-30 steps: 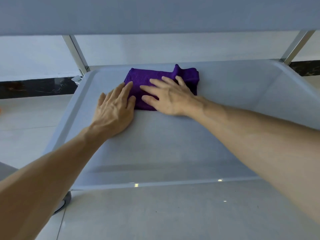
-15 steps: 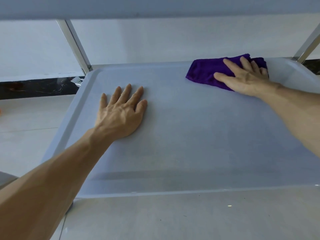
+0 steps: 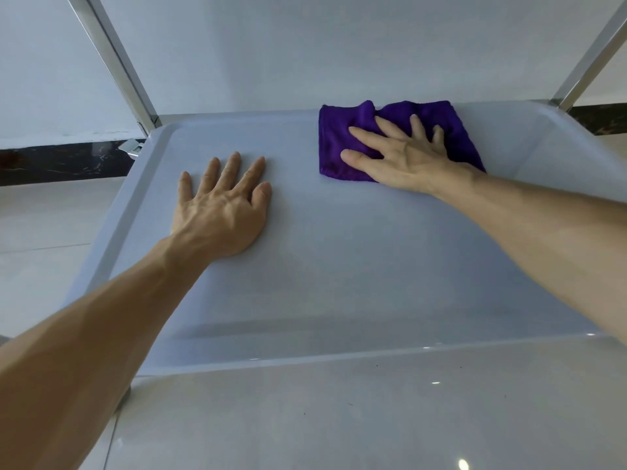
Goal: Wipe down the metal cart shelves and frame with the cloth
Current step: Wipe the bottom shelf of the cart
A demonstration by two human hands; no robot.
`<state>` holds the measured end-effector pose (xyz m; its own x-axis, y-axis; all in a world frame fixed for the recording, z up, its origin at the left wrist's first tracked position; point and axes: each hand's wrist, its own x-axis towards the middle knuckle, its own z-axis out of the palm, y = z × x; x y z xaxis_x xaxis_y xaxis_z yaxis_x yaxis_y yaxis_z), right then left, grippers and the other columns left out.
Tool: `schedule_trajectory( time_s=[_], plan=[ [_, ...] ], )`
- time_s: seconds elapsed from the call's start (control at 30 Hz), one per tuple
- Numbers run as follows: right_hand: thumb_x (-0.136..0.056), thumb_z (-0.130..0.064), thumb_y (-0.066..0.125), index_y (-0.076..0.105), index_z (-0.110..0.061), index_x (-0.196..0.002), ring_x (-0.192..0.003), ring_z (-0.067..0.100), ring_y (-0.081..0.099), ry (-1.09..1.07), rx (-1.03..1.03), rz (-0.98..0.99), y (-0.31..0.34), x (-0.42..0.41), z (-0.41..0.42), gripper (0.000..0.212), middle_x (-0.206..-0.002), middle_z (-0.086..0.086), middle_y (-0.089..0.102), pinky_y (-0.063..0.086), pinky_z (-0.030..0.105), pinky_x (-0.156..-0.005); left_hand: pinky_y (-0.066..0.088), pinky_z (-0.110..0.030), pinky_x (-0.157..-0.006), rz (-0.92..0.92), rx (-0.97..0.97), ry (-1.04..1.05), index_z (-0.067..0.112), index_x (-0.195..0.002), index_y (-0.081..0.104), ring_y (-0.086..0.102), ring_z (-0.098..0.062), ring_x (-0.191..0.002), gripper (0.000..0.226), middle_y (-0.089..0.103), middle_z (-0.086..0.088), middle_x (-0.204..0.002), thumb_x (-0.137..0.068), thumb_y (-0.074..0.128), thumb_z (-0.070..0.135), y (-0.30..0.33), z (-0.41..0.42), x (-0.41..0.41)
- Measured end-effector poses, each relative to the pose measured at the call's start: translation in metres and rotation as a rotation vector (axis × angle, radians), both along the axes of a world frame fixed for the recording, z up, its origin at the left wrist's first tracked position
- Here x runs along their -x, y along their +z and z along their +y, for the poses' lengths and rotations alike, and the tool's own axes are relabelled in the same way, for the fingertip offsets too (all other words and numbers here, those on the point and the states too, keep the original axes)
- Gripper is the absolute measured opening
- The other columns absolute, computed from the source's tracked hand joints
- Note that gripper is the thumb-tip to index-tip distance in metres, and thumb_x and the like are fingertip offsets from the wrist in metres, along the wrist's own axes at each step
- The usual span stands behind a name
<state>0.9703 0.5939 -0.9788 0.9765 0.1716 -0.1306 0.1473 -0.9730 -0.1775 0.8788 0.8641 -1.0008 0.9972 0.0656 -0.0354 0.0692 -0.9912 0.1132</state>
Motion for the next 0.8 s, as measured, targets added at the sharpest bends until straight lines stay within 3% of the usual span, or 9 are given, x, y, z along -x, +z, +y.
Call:
schedule_trajectory(
  time_s=[0.3,0.43,0.57,0.7,0.8],
  plan=[
    [-0.075,-0.093,0.010,0.000,-0.065,-0.144,-0.151,0.029,-0.018,0.399,-0.059,-0.072,-0.003,0.142,0.018,0.076,-0.163,-0.023,-0.005,-0.014,0.061,-0.117,-0.007,-0.050,-0.122,0.028,-0.012,0.025,0.047,-0.153,-0.003,-0.008,-0.015,-0.153,0.056,-0.006,0.012,-0.166,-0.098,0.004,0.055,0.005,-0.006,0.003],
    [-0.078,-0.090,0.011,0.004,-0.066,-0.144,-0.151,0.021,-0.021,0.438,-0.086,-0.007,0.004,0.169,0.017,0.071,-0.163,-0.025,-0.003,-0.015,0.057,-0.118,-0.003,-0.053,-0.121,0.047,-0.021,-0.008,0.042,-0.156,0.000,-0.004,-0.020,-0.153,0.057,-0.003,0.007,-0.167,-0.099,0.005,0.049,0.011,-0.008,0.005],
    [-0.077,-0.088,0.013,0.018,-0.065,-0.143,-0.152,0.011,-0.010,0.358,-0.162,0.030,0.016,0.160,0.010,0.070,-0.164,-0.020,0.007,-0.007,0.048,-0.122,0.011,-0.046,-0.120,-0.057,0.099,-0.068,0.029,-0.153,0.029,0.016,-0.021,-0.150,0.052,0.021,0.004,-0.163,-0.103,0.023,0.046,0.022,-0.007,0.026],
    [-0.080,-0.087,0.011,0.011,-0.060,-0.148,-0.152,0.017,-0.012,0.359,-0.076,-0.056,0.004,0.166,0.013,0.072,-0.166,-0.013,0.002,-0.008,0.050,-0.122,0.026,-0.040,-0.114,-0.145,0.169,-0.077,0.023,-0.140,0.050,0.040,-0.024,-0.138,0.044,0.043,0.004,-0.151,-0.099,0.046,0.039,0.029,0.012,0.080],
    [-0.078,-0.088,0.005,0.008,-0.058,-0.148,-0.153,0.020,-0.010,0.317,-0.051,-0.084,0.000,0.161,0.021,0.076,-0.167,-0.011,0.002,-0.008,0.053,-0.121,0.030,-0.043,-0.110,-0.193,0.125,-0.041,0.025,-0.134,0.055,0.045,-0.025,-0.135,0.040,0.050,0.005,-0.145,-0.097,0.049,0.038,0.031,0.028,0.121]
  ],
)
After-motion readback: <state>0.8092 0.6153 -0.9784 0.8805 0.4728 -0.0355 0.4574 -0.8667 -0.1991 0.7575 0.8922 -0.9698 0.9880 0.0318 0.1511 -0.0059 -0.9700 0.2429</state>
